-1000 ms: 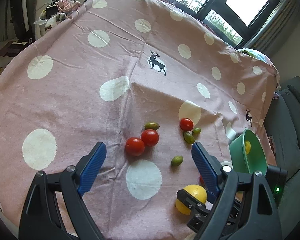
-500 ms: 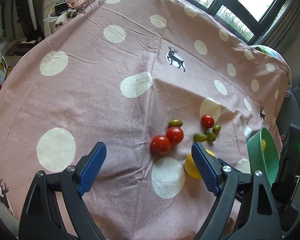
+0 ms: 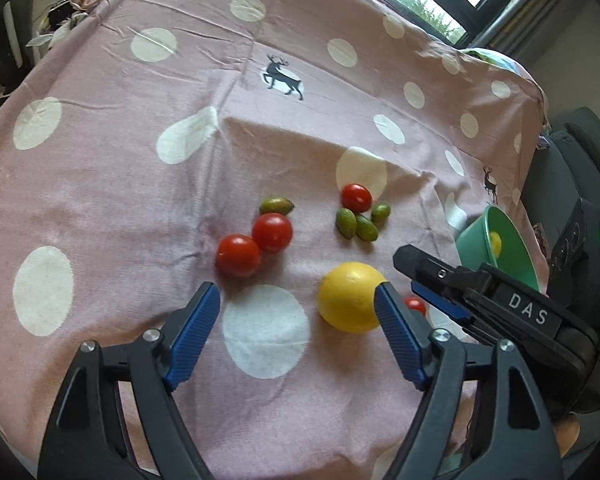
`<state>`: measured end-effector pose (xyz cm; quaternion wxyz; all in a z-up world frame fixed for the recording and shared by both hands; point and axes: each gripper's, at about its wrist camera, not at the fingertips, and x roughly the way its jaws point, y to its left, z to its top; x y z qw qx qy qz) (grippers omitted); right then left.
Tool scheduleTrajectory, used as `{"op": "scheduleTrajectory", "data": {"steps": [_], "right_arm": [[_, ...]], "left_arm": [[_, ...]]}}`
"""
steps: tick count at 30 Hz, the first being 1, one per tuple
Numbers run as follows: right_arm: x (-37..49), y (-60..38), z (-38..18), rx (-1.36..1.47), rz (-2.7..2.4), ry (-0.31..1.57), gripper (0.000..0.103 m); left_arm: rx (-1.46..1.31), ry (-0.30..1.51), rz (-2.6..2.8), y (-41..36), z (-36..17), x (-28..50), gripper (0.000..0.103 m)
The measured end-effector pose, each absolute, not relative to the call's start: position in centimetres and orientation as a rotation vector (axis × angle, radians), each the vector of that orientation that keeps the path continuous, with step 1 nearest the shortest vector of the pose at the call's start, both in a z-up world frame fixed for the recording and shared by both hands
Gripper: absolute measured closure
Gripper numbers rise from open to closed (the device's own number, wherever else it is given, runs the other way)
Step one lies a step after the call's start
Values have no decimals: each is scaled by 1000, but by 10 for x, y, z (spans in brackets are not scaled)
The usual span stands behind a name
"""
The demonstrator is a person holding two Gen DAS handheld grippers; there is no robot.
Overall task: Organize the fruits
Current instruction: 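Position the right gripper fingers around the yellow lemon, then close the right gripper on the lemon and lift it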
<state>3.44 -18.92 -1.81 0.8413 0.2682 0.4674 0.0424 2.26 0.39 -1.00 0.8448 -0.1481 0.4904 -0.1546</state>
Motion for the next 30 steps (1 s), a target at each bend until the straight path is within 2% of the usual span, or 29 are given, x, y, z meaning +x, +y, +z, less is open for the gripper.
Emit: {"op": "scheduleTrajectory", "data": {"steps": [3,7,13,30], "right_arm": [[36,-192,-22,601,113,1002,51],[44,-188,-30,658,207,1037,51],[47,-182,-36,625,191,1072,51],[48,-193,-46,652,188,1118,51]], "left_arm": [[-276,1053,-368,-14,-14,22,27],[-256,1102,-392,-29,-26,25,36],[-271,1140,-415,-36,-37,29,43],[-235,1187,-449,-55,-49,30,47]]}}
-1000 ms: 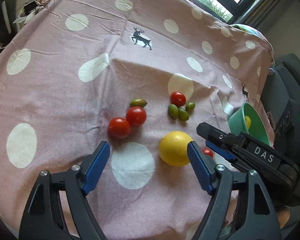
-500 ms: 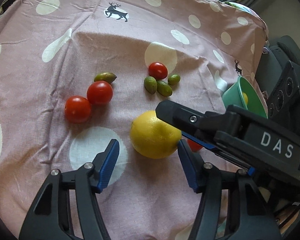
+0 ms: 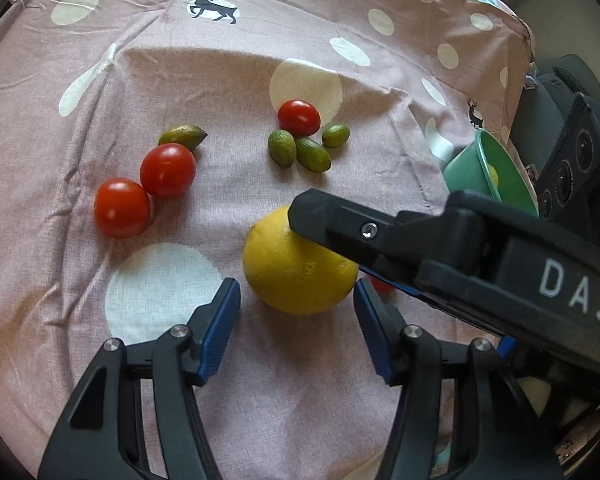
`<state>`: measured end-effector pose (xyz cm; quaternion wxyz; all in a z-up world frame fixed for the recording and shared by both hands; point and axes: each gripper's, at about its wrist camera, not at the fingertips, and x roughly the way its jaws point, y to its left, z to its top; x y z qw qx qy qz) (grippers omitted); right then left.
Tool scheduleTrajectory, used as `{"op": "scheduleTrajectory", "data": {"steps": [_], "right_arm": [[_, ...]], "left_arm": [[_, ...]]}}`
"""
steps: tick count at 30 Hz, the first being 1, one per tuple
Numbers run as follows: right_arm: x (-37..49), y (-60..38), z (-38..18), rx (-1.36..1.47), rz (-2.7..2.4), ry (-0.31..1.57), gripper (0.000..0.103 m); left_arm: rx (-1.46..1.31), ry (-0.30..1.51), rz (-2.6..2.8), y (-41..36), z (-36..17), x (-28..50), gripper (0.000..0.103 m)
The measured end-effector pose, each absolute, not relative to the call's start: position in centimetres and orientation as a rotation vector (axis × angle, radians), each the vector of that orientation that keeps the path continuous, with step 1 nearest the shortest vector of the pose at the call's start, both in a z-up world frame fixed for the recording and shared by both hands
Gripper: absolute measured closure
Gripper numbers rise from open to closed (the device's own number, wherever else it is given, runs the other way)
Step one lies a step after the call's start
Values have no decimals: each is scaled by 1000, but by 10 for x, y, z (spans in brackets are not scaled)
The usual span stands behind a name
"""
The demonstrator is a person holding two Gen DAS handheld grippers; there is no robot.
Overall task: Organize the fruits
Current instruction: 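Close the right gripper on the lemon and lift it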
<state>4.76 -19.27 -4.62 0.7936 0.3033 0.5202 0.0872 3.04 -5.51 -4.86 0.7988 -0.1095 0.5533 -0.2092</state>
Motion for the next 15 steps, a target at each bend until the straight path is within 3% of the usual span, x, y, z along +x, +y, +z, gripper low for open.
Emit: {"op": "scheduleTrajectory", "data": {"steps": [15], "right_arm": [[50,-195,-55,695,219,1128,50]], "left_arm": [[-222,1178,-444,-57,-50,31,49]]}}
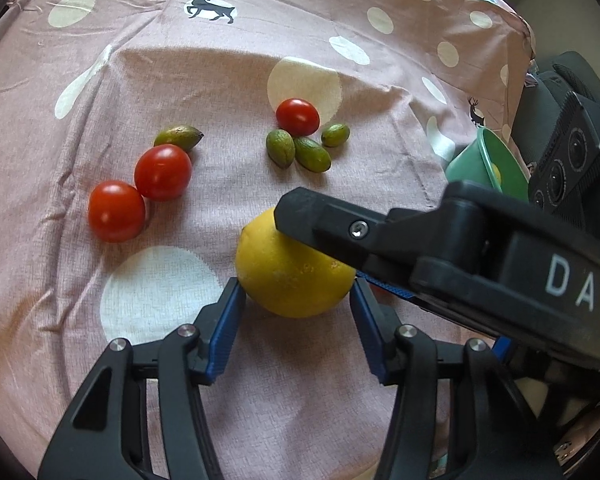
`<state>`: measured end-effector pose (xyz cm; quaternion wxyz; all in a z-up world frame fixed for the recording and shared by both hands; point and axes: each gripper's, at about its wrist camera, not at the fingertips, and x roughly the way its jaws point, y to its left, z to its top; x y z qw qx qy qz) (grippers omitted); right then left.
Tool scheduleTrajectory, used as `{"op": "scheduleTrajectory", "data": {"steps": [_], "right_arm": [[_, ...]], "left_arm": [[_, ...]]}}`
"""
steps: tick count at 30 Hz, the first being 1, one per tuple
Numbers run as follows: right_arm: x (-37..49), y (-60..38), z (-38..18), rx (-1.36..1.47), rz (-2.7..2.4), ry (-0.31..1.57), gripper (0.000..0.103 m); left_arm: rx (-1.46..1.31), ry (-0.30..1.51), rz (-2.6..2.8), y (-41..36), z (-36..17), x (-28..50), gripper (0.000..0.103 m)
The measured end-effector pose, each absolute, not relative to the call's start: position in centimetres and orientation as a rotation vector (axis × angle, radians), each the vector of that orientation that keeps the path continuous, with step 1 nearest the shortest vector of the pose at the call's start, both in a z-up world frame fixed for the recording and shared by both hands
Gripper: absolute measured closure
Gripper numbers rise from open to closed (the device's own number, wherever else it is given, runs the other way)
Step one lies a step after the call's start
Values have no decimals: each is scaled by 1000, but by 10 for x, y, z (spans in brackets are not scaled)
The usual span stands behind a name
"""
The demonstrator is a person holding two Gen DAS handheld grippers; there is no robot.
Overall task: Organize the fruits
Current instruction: 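Close the right gripper on the lemon and lift it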
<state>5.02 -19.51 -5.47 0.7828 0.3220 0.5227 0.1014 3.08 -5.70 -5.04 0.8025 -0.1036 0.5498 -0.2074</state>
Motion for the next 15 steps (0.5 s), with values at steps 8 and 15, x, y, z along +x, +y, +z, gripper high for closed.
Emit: {"op": "scheduleTrajectory", "data": {"steps": [8,15], "right_arm": [[44,-196,-46,665,226,1089,49],[32,-203,-23,640,232,1000,49]], "left_arm": [[-218,1139,-450,-61,-41,26,49],[-207,1050,-486,-72,-19,16,49]]}}
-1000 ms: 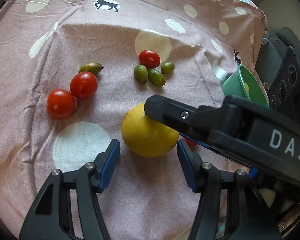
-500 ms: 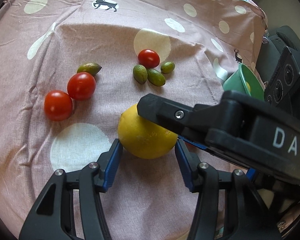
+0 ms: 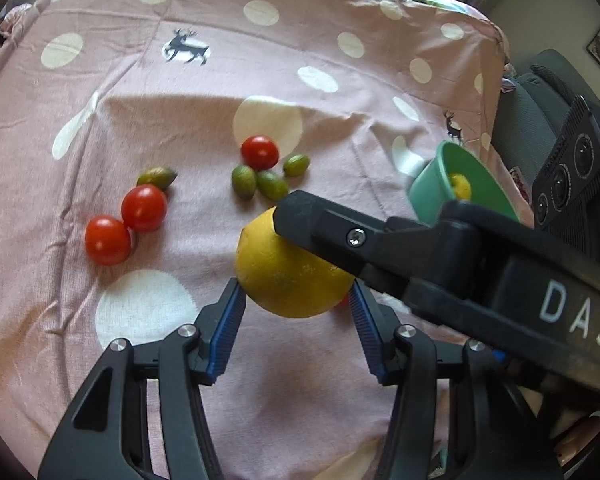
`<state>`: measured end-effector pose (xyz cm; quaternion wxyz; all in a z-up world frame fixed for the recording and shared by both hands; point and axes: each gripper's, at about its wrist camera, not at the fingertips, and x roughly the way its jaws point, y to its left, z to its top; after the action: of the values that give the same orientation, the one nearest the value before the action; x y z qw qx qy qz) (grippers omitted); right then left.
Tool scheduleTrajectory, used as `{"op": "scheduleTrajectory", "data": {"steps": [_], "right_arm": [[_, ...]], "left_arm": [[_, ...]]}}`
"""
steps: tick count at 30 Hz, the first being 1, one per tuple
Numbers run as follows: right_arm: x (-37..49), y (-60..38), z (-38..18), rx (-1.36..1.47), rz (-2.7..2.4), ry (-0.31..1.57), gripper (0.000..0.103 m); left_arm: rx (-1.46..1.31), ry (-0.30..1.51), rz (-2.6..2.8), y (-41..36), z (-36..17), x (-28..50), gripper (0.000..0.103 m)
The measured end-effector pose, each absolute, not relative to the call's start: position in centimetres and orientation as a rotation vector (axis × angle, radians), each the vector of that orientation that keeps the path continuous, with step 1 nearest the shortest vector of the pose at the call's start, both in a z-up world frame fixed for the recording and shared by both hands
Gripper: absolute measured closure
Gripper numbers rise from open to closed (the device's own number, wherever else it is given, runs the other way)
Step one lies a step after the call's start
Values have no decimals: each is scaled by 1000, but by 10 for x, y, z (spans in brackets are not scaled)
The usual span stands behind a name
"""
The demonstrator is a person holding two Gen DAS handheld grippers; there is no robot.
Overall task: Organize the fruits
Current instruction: 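Close the right gripper on the lemon and lift it, then carry the lemon in the right gripper over the green bowl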
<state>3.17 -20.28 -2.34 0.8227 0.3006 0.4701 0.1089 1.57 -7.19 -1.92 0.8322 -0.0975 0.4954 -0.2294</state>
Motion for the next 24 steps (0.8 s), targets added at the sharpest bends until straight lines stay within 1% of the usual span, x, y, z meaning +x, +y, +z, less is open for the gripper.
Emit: {"op": "scheduleTrajectory", "data": {"steps": [6,13,24], "right_arm": [[15,-217,1,621,216,888,49],[-5,-236,25,588,170,776,49],[-30,-282,39,619,79,670,49]], "left_arm": [[-190,956,-541,-89,1,7,49],[-183,888,-610,-113,15,-1,49],[-126,827,-734,-163,27,-11,49]]}}
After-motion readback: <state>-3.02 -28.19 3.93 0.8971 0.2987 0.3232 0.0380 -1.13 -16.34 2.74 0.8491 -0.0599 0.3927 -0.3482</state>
